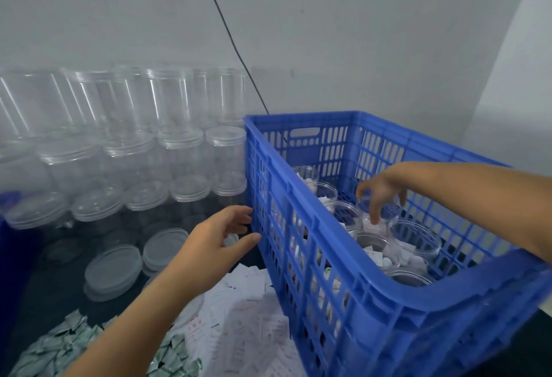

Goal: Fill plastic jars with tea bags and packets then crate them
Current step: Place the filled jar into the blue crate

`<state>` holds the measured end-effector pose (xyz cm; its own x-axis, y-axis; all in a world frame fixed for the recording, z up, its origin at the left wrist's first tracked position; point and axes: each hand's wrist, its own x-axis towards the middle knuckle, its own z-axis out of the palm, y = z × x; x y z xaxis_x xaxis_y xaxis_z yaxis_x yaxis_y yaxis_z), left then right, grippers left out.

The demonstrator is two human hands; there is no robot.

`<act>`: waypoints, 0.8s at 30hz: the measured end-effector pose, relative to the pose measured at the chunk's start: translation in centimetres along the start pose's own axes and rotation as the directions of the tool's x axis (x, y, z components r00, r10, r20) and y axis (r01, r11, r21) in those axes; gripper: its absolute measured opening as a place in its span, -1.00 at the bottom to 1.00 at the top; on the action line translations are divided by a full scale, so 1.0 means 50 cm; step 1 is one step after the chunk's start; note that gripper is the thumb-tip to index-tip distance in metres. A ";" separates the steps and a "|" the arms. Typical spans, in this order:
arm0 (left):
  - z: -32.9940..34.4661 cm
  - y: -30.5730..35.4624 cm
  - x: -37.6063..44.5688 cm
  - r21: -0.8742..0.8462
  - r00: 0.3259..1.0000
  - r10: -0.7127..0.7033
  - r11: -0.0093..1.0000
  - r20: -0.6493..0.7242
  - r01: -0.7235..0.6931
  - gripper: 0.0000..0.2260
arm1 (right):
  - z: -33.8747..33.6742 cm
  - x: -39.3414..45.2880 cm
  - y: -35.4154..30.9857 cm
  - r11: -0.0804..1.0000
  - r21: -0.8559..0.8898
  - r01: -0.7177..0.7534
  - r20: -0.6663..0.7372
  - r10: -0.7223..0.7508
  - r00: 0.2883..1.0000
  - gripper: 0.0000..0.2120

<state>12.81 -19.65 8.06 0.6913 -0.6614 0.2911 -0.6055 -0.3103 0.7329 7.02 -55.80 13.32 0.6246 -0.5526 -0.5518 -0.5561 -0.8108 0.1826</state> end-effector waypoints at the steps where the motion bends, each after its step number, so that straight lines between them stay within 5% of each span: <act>1: 0.000 -0.001 -0.002 0.003 1.000 -0.002 1.000 0.005 0.002 -0.63 | 0.000 -0.006 0.002 1.000 -0.028 -0.009 0.023 0.010 1.000 -0.12; 11: 0.000 0.005 -0.015 0.042 0.998 0.008 0.999 0.067 -0.010 -0.62 | 0.025 -0.085 0.018 0.967 -0.251 -0.034 0.198 0.085 0.977 -0.18; 24: -0.027 0.010 -0.056 0.087 0.994 0.000 0.996 0.109 -0.010 -0.64 | 0.006 -0.134 0.012 0.997 -0.063 -0.051 0.142 0.060 0.988 -0.28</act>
<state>11.10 -17.04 8.46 0.6440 -0.7320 0.2225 -0.6442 -0.3619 0.6739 2.35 -52.53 16.87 0.5057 -0.5670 -0.6502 -0.5519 -0.7919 0.2613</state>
